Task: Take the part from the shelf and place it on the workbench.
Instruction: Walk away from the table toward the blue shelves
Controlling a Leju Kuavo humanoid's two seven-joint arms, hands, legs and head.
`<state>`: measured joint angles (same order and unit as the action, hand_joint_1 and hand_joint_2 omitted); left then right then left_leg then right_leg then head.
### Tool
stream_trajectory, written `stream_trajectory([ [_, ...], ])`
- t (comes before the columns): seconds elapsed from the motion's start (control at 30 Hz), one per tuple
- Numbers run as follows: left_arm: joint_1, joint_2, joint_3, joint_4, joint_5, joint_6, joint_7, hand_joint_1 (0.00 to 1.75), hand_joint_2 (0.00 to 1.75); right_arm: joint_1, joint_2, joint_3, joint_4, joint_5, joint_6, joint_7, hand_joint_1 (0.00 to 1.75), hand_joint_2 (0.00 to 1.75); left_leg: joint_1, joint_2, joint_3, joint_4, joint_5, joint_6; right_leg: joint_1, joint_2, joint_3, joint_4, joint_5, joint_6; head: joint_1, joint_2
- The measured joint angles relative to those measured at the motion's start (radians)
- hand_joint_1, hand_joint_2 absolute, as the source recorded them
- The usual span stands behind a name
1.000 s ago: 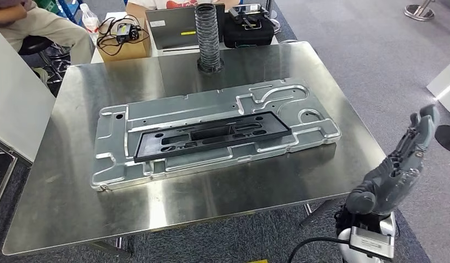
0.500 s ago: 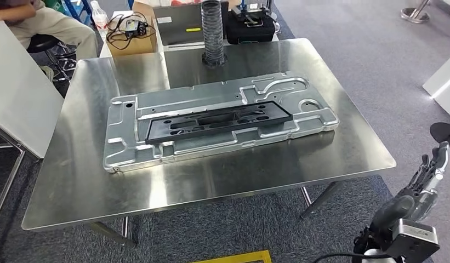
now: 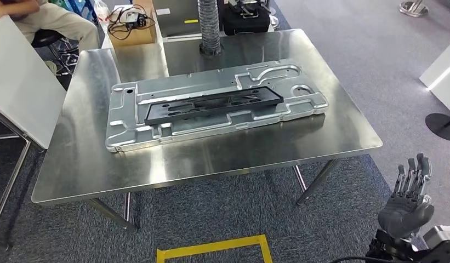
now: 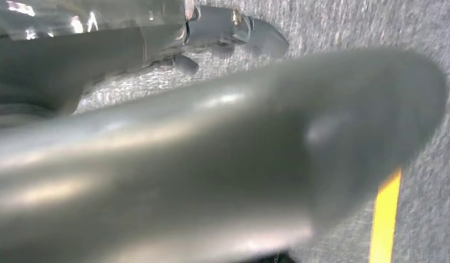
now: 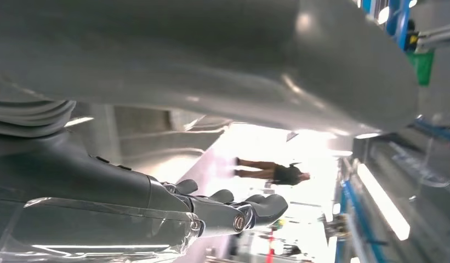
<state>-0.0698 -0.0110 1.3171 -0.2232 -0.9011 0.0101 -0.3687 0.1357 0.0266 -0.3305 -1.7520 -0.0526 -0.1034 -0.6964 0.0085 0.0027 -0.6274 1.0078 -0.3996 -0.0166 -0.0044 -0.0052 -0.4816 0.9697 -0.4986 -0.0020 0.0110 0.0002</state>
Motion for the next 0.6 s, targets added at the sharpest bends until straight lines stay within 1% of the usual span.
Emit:
stream_trajectory([
  [0.03, 0.001, -0.001, 0.0, 0.0, -0.001, 0.0, 0.002, 0.0, 0.0, -0.003, 0.013, -0.02, 0.021, -0.007, 0.025, 0.0, 0.0, 0.0, 0.001, -0.001, -0.01, 0.027, -0.035, -0.004, -0.001, -0.002, -0.01, -0.004, 0.012, -0.008, -0.002, 0.0],
  [0.07, 0.001, -0.003, 0.0, 0.0, -0.002, 0.0, 0.005, 0.0, 0.0, -0.005, 0.023, -0.039, 0.047, -0.013, 0.043, 0.0, 0.0, 0.0, 0.002, -0.001, -0.025, 0.075, -0.087, -0.006, -0.001, -0.004, -0.022, -0.005, 0.024, -0.013, -0.004, 0.0],
  [0.1, 0.001, -0.004, 0.0, 0.0, -0.004, 0.001, 0.008, 0.0, 0.0, -0.008, 0.032, -0.058, 0.074, -0.017, 0.056, 0.0, 0.0, 0.0, 0.003, -0.001, -0.041, 0.138, -0.141, -0.009, 0.001, -0.004, -0.036, -0.004, 0.035, -0.018, -0.006, 0.0],
  [0.13, 0.001, -0.005, 0.0, 0.0, -0.006, 0.002, 0.01, 0.0, 0.0, -0.01, 0.039, -0.075, 0.103, -0.019, 0.065, 0.0, 0.0, 0.0, 0.003, -0.001, -0.054, 0.204, -0.181, -0.011, 0.003, -0.005, -0.051, -0.003, 0.046, -0.019, -0.007, 0.0],
  [0.17, 0.001, -0.006, 0.0, 0.0, -0.007, 0.002, 0.011, 0.0, 0.0, -0.011, 0.044, -0.091, 0.13, -0.017, 0.073, 0.001, 0.0, 0.0, 0.003, -0.001, -0.058, 0.254, -0.197, -0.013, 0.004, -0.006, -0.067, 0.0, 0.056, -0.019, -0.007, 0.0],
  [0.2, 0.001, -0.006, 0.0, 0.0, -0.008, 0.003, 0.012, 0.0, 0.0, -0.015, 0.048, -0.106, 0.164, -0.012, 0.083, 0.001, 0.0, 0.0, 0.003, -0.001, -0.046, 0.273, -0.187, -0.013, 0.005, -0.006, -0.084, 0.003, 0.067, -0.018, -0.008, 0.0],
  [0.23, 0.0, -0.006, 0.0, 0.0, -0.009, 0.003, 0.014, 0.0, 0.0, -0.02, 0.051, -0.12, 0.204, -0.006, 0.096, 0.002, 0.0, 0.0, 0.003, -0.001, -0.016, 0.257, -0.16, -0.013, 0.005, -0.006, -0.101, 0.008, 0.077, -0.017, -0.008, 0.0],
  [0.27, -0.001, -0.006, 0.0, 0.0, -0.01, 0.003, 0.014, 0.0, 0.0, -0.026, 0.052, -0.134, 0.248, 0.0, 0.113, 0.003, 0.0, 0.0, 0.003, -0.001, 0.029, 0.208, -0.132, -0.011, 0.005, -0.006, -0.117, 0.013, 0.085, -0.014, -0.008, 0.0],
  [0.3, -0.003, -0.006, 0.0, 0.0, -0.011, 0.003, 0.014, 0.0, 0.0, -0.032, 0.053, -0.148, 0.296, 0.006, 0.131, 0.004, 0.0, 0.0, 0.002, -0.001, 0.085, 0.136, -0.119, -0.008, 0.006, -0.006, -0.131, 0.021, 0.093, -0.01, -0.008, 0.0],
  [0.33, -0.005, -0.006, 0.0, 0.0, -0.012, 0.003, 0.014, 0.0, 0.0, -0.039, 0.054, -0.162, 0.345, 0.01, 0.15, 0.004, 0.0, 0.0, 0.0, -0.001, 0.134, 0.063, -0.121, -0.003, 0.007, -0.006, -0.142, 0.027, 0.099, -0.006, -0.007, 0.0],
  [0.37, -0.006, -0.007, 0.0, 0.0, -0.013, 0.003, 0.014, 0.0, 0.0, -0.046, 0.055, -0.175, 0.391, 0.015, 0.166, 0.004, 0.0, 0.0, -0.002, -0.001, 0.166, 0.009, -0.13, 0.001, 0.007, -0.006, -0.148, 0.032, 0.106, 0.0, -0.007, 0.0],
  [0.4, -0.007, -0.007, 0.0, 0.0, -0.014, 0.003, 0.013, 0.0, 0.0, -0.054, 0.055, -0.188, 0.438, 0.022, 0.181, 0.004, 0.0, 0.0, -0.005, -0.002, 0.181, -0.022, -0.139, 0.006, 0.008, -0.007, -0.152, 0.034, 0.113, 0.005, -0.009, 0.0],
  [0.43, -0.006, -0.008, 0.0, 0.0, -0.016, 0.003, 0.013, 0.0, 0.0, -0.062, 0.055, -0.202, 0.489, 0.03, 0.191, 0.004, 0.0, 0.0, -0.006, -0.002, 0.181, -0.032, -0.137, 0.012, 0.007, -0.008, -0.153, 0.033, 0.122, 0.01, -0.01, 0.0],
  [0.47, -0.005, -0.009, 0.0, 0.0, -0.017, 0.002, 0.013, 0.0, 0.0, -0.069, 0.055, -0.217, 0.538, 0.042, 0.197, 0.004, 0.0, 0.0, -0.005, -0.002, 0.173, -0.033, -0.128, 0.018, 0.005, -0.008, -0.155, 0.032, 0.126, 0.016, -0.013, 0.0],
  [0.5, -0.005, -0.01, 0.001, 0.0, -0.019, 0.002, 0.013, 0.0, 0.0, -0.074, 0.055, -0.232, 0.585, 0.056, 0.2, 0.003, 0.0, 0.0, -0.003, -0.002, 0.166, -0.034, -0.117, 0.025, 0.004, -0.007, -0.16, 0.039, 0.116, 0.022, -0.015, 0.0],
  [0.53, -0.005, -0.011, 0.001, 0.0, -0.02, 0.002, 0.013, 0.0, 0.0, -0.079, 0.054, -0.249, 0.633, 0.071, 0.203, 0.003, 0.0, 0.0, -0.001, -0.002, 0.156, -0.037, -0.105, 0.032, 0.001, -0.005, -0.17, 0.06, 0.088, 0.028, -0.012, 0.0],
  [0.57, -0.005, -0.012, 0.001, 0.0, -0.022, 0.001, 0.013, 0.0, 0.0, -0.084, 0.052, -0.267, 0.678, 0.085, 0.205, 0.002, 0.0, 0.0, 0.0, -0.003, 0.144, -0.038, -0.093, 0.037, -0.001, -0.003, -0.185, 0.102, 0.042, 0.033, -0.01, 0.0],
  [0.6, -0.005, -0.012, 0.001, 0.0, -0.023, 0.001, 0.012, 0.0, 0.0, -0.091, 0.049, -0.285, 0.724, 0.098, 0.207, 0.002, 0.0, 0.0, 0.0, -0.004, 0.129, -0.038, -0.081, 0.04, -0.003, -0.001, -0.203, 0.163, -0.013, 0.038, -0.008, 0.0],
])
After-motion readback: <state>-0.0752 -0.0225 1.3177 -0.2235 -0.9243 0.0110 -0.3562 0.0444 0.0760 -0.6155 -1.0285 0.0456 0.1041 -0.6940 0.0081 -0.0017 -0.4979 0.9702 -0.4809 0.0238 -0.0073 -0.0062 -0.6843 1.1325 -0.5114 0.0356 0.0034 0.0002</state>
